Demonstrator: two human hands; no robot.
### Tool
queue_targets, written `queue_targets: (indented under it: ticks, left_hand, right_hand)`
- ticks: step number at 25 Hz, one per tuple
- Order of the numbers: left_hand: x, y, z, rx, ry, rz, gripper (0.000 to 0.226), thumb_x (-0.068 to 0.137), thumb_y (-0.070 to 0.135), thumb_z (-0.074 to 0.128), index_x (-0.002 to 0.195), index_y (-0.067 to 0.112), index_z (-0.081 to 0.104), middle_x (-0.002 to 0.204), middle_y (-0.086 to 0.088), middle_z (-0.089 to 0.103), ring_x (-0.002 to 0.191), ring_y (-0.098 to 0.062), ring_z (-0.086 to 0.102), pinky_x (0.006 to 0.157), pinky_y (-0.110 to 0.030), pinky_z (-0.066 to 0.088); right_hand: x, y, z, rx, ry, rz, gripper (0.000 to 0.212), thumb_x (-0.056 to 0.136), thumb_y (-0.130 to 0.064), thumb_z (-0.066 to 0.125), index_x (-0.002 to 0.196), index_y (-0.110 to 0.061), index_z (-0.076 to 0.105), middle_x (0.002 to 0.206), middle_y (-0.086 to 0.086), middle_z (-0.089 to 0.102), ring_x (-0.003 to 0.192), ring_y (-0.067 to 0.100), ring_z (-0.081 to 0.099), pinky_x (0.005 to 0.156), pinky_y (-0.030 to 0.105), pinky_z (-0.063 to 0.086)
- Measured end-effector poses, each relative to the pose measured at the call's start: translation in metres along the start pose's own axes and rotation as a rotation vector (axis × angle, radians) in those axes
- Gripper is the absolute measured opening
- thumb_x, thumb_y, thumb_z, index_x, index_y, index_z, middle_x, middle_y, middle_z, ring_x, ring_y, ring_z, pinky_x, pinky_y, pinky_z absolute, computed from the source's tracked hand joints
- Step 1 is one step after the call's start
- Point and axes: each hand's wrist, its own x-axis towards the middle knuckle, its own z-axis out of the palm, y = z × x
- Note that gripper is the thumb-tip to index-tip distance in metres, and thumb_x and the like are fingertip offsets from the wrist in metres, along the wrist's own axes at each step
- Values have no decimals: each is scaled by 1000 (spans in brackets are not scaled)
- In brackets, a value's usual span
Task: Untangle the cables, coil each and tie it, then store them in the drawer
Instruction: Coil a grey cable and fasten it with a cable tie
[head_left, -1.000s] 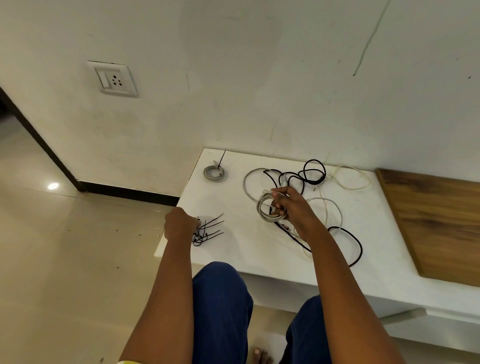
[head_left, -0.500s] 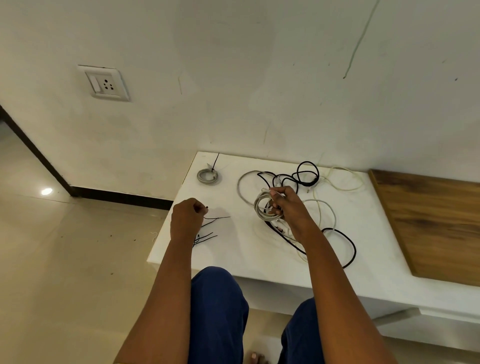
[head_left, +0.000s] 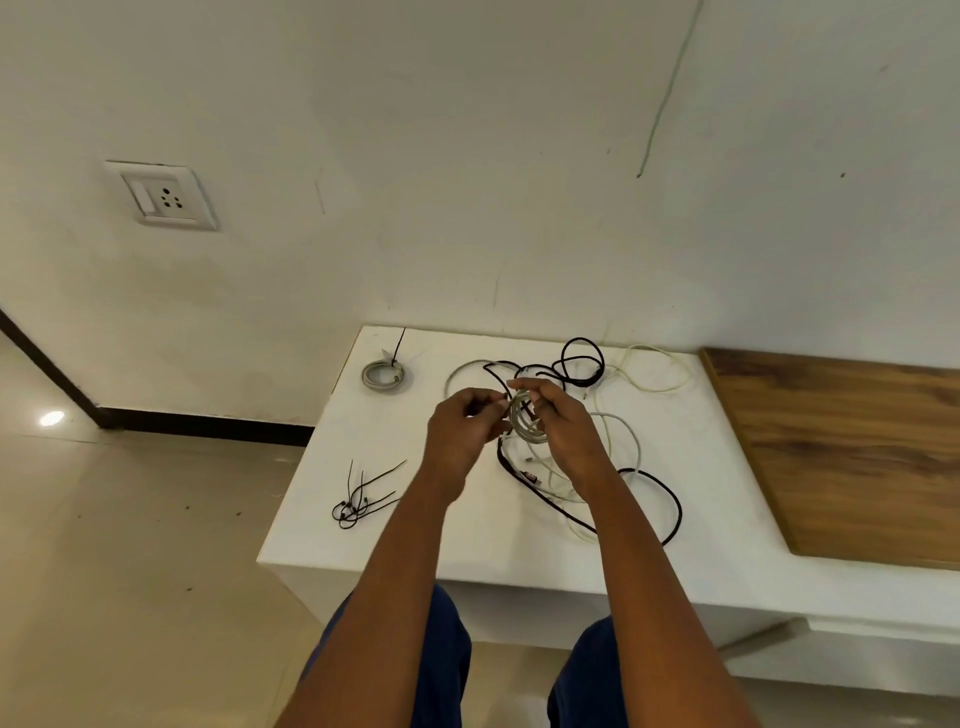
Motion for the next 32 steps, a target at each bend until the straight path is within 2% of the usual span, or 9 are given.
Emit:
queue_targets:
  ticks: [3,5,10,13,17,22,26,30,32]
  left_hand:
    - [-3,1,19,-132,-43,-23,16,87,8,65,102,3,68,93,-13,71,84,-20,69,81,-25,54]
    - [-3,1,24,-180,-61,-23,18,85,9,67,102,4,69,94,-14,72,85,-19,70,79,-23,54]
    - [-1,3,29,-189,-68,-16,10,83,11,70,93,10,71,82,-6,74,74,-11,71,65,-13,52]
    - [-3,2,33,-165,-57,-1,12,83,11,69,94,7,71,80,-6,74,72,-11,71,65,-13,52]
    - [-5,5,34,-205,-80,-18,13,82,8,71,94,5,72,81,-10,74,75,-16,72,68,-16,54]
    - [-8,8,22,-178,-198,-116,14,79,-3,68,92,2,73,81,-12,74,73,-17,72,66,-16,54]
    - [-8,7,22,-174,-152,-160,13,81,1,67,90,6,74,75,-6,72,66,-13,68,62,-16,53]
    - [-8,4,30,-211,-43,-192,10,83,14,70,80,5,74,62,-4,65,55,-10,56,56,-18,48]
    - [-7,3,33,-226,-12,-208,18,81,19,73,75,2,72,56,-4,61,51,-11,50,55,-19,45]
  right_hand:
    - [-1,-2,-3,102,5,54,27,98,-8,39,106,-14,64,109,4,65,101,15,60,88,26,47]
    - [-1,-2,-7,126,55,66,24,96,-7,43,105,-11,65,108,6,66,100,15,60,87,25,47]
    - [-4,-3,-15,261,107,64,17,93,-19,53,96,-13,69,100,6,70,89,10,63,71,16,48]
    - [-2,-2,-13,217,176,68,10,89,-19,62,91,-12,69,98,8,69,86,11,64,64,13,51]
    - [-1,0,-9,292,263,73,12,87,-16,63,91,-7,70,95,10,69,77,4,64,58,8,47]
    - [0,1,-13,281,346,43,9,87,-22,64,82,-25,71,83,-2,70,79,8,63,65,12,47]
    - [0,2,-14,253,275,23,11,89,-21,62,84,-24,71,86,-4,71,85,8,64,75,19,50]
    - [-3,-2,-10,296,180,-2,12,91,-13,59,84,-15,69,77,-5,69,72,0,64,63,11,48]
    - [-3,-4,-10,316,110,4,14,93,-14,55,93,-10,68,83,-1,68,79,7,64,68,20,51]
